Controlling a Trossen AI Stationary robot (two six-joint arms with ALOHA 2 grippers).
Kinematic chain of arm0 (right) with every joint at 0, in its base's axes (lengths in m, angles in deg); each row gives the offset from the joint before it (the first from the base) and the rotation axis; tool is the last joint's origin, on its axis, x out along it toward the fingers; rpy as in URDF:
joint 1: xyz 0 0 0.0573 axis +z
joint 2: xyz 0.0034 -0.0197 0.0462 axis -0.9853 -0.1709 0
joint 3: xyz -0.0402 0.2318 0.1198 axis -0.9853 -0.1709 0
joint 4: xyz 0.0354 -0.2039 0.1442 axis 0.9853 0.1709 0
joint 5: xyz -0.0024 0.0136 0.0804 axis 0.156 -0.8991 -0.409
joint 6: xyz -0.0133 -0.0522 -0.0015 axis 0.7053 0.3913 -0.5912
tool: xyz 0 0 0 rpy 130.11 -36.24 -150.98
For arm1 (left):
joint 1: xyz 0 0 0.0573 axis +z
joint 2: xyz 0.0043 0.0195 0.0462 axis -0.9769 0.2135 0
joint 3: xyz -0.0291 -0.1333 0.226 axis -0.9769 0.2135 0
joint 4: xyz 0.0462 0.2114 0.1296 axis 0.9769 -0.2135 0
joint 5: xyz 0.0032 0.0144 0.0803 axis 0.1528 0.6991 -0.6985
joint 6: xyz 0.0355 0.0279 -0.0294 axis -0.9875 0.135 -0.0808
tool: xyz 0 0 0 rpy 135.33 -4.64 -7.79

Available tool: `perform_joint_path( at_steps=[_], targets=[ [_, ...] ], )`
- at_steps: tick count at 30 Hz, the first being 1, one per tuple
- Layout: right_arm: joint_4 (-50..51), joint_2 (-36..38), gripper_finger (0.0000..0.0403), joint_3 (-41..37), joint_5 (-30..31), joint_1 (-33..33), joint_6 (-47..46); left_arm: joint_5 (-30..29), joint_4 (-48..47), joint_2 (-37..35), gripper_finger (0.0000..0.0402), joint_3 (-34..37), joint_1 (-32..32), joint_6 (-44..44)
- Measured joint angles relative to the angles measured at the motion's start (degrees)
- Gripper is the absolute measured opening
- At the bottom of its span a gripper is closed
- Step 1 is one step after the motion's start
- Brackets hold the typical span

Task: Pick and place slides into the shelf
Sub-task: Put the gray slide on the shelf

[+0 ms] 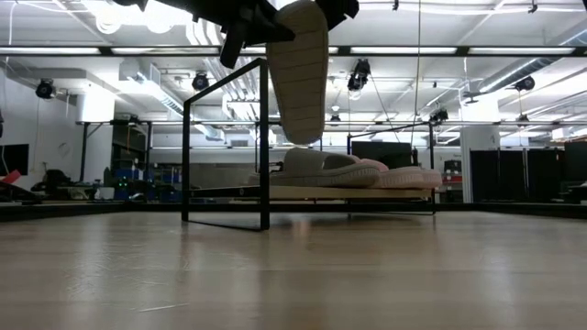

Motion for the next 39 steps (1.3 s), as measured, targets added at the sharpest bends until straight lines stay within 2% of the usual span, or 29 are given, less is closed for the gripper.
perform_joint_path(
  at_steps=[10,14,18,21,26,32,39],
  targets=[
    [-2.6,0.6,0.0009,-1.2,0.8,-0.2,3.1,0.5,-4.8,-6.7,0.0115,1.6,-0.2,6.9],
    [-2.7,0.8,0.0009,-1.2,2.3,-0.2,3.7,0.0,-10.8,-11.1,0.0144,2.3,-0.1,11.9],
    [-3.3,0.9,0.0008,-1.2,1.1,-0.1,4.5,-0.3,-13.8,-17.0,0.0166,3.9,-0.1,17.4],
    [-5.3,1.1,0.0008,-2.1,0.0,0.1,5.9,0.6,-14.7,-21.7,0.0172,5.6,-0.1,19.6],
    [-17.3,2.5,0.0008,-5.9,-1.4,0.5,14.0,0.6,-14.9,-28.9,0.0173,9.2,0.0,21.2],
    [-20.4,4.3,0.0008,-6.8,-12.4,0.5,15.8,0.7,-14.4,-34.9,0.0173,12.1,0.0,24.0],
    [-31.9,7.6,0.0008,-16.1,-15.1,0.9,20.9,0.6,-14.3,-38.7,0.0173,14.5,0.0,24.4]
  ],
)
